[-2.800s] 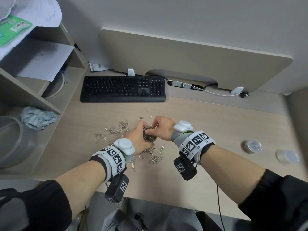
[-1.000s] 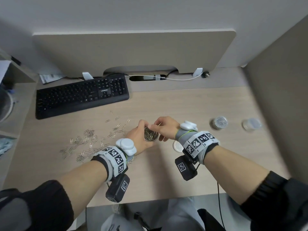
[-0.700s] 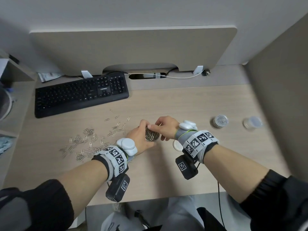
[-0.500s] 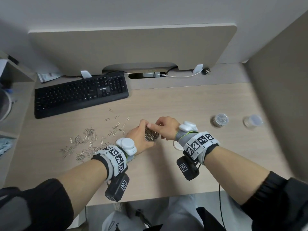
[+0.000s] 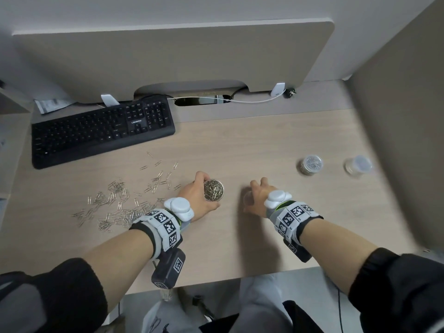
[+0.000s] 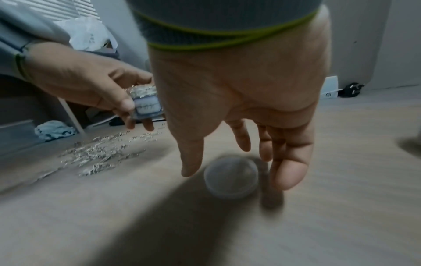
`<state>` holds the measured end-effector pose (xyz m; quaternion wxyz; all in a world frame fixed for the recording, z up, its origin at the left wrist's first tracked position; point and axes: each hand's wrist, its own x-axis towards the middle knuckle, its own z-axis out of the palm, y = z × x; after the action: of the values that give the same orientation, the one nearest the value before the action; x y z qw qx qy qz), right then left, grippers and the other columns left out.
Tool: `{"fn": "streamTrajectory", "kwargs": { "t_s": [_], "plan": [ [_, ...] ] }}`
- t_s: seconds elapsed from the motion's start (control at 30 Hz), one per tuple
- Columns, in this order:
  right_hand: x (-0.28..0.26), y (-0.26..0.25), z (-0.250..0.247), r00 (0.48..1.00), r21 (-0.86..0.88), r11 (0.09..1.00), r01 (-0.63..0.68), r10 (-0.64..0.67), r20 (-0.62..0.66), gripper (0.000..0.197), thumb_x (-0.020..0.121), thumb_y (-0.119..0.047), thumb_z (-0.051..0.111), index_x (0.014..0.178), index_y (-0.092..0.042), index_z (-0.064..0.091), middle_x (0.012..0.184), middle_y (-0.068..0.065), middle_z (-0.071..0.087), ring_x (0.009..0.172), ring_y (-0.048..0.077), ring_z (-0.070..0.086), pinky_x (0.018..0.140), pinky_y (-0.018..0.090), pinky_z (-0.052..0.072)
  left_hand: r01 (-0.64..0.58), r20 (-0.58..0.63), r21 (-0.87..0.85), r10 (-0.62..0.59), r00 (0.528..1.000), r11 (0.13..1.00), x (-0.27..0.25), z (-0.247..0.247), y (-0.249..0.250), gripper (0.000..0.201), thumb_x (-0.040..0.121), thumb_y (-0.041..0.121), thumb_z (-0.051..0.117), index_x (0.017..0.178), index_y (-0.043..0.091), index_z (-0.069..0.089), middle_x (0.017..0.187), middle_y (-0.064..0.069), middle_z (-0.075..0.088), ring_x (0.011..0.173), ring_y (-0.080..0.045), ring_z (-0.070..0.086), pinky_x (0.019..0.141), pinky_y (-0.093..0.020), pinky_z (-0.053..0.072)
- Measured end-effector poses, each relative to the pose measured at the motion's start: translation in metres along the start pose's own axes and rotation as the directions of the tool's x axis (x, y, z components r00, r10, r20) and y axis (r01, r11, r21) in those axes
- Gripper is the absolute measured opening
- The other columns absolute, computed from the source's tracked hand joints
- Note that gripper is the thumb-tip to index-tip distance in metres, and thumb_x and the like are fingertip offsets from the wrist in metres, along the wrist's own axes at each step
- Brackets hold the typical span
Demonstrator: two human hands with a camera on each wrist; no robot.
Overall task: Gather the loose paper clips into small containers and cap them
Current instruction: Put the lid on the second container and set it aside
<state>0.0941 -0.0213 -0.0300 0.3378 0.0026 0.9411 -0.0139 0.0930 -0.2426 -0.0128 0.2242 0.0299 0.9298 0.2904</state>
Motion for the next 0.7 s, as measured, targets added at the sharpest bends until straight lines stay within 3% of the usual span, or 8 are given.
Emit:
{"fn": "streamTrajectory", "kwargs": {
  "t_s": [0.17, 0.27, 0.33, 0.47, 0.6, 0.7],
  "plan": [
    [0.005, 0.002, 0.014, 0.999, 0.037, 0.999, -0.031, 0.033, -0.038, 0.046, 0.084, -0.028, 0.061, 0.122, -0.012, 0.041, 0.119, 0.009, 0.041, 0.092, 0.031, 0.063, 0.066, 0.036, 0.043, 0.003, -0.008, -0.031, -0.003, 1.0, 1.0, -0.002, 0.002, -0.001, 0.066, 0.07, 0.035, 0.081, 0.117, 0.021, 0.037, 0.097, -0.003, 0.066, 0.084, -0.029, 0.063, 0.074, -0.036, 0.05],
    [0.002, 0.004, 0.0, 0.998, 0.147, 0.989, -0.027, 0.035, -0.054, 0.044, 0.082, -0.038, 0.057, 0.117, -0.015, 0.044, 0.115, 0.007, 0.042, 0.086, 0.032, 0.06, 0.071, 0.038, 0.048, 0.009, -0.008, -0.035, -0.009, 1.0, 0.999, -0.002, 0.002, 0.0, 0.066, 0.069, 0.035, 0.081, 0.116, 0.021, 0.037, 0.095, -0.002, 0.066, 0.084, -0.028, 0.063, 0.073, -0.036, 0.05],
    [-0.003, 0.0, -0.013, 0.995, 0.292, 0.956, 0.038, -0.009, -0.098, 0.057, 0.077, -0.048, 0.058, 0.124, -0.019, 0.045, 0.117, 0.006, 0.044, 0.092, 0.033, 0.06, 0.082, 0.04, 0.051, 0.017, -0.003, -0.043, -0.017, 1.0, 0.999, -0.003, 0.0, 0.002, 0.066, 0.068, 0.035, 0.081, 0.116, 0.022, 0.037, 0.095, -0.002, 0.066, 0.084, -0.028, 0.063, 0.074, -0.036, 0.05],
    [-0.016, -0.024, -0.046, 0.955, 0.516, 0.816, 0.26, -0.14, -0.261, 0.058, 0.076, -0.044, 0.068, 0.125, -0.02, 0.05, 0.118, 0.001, 0.047, 0.098, 0.022, 0.056, 0.09, 0.033, 0.046, 0.013, -0.012, -0.063, -0.013, 1.0, 0.998, -0.006, -0.003, 0.009, 0.065, 0.067, 0.033, 0.081, 0.115, 0.021, 0.039, 0.09, -0.001, 0.064, 0.079, -0.029, 0.061, 0.066, -0.034, 0.046],
    [-0.028, -0.052, -0.06, 0.903, 0.477, 0.777, 0.411, -0.275, -0.33, 0.054, 0.08, -0.041, 0.071, 0.125, -0.018, 0.053, 0.117, 0.0, 0.05, 0.082, 0.013, 0.048, 0.086, 0.028, 0.044, -0.011, -0.004, -0.122, 0.011, 1.0, 0.992, -0.014, -0.012, 0.009, 0.061, 0.071, 0.031, 0.078, 0.116, 0.02, 0.038, 0.088, -0.002, 0.064, 0.077, -0.027, 0.062, 0.062, -0.033, 0.045],
    [-0.031, -0.062, -0.061, 0.88, 0.401, 0.791, 0.463, -0.355, -0.316, 0.06, 0.082, -0.039, 0.071, 0.134, -0.018, 0.05, 0.123, 0.002, 0.048, 0.085, 0.012, 0.045, 0.094, 0.031, 0.043, -0.004, -0.009, -0.157, 0.003, 1.0, 0.988, -0.019, -0.021, 0.007, 0.062, 0.071, 0.033, 0.078, 0.118, 0.022, 0.038, 0.091, 0.001, 0.065, 0.078, -0.023, 0.062, 0.063, -0.031, 0.045]
  ]
}}
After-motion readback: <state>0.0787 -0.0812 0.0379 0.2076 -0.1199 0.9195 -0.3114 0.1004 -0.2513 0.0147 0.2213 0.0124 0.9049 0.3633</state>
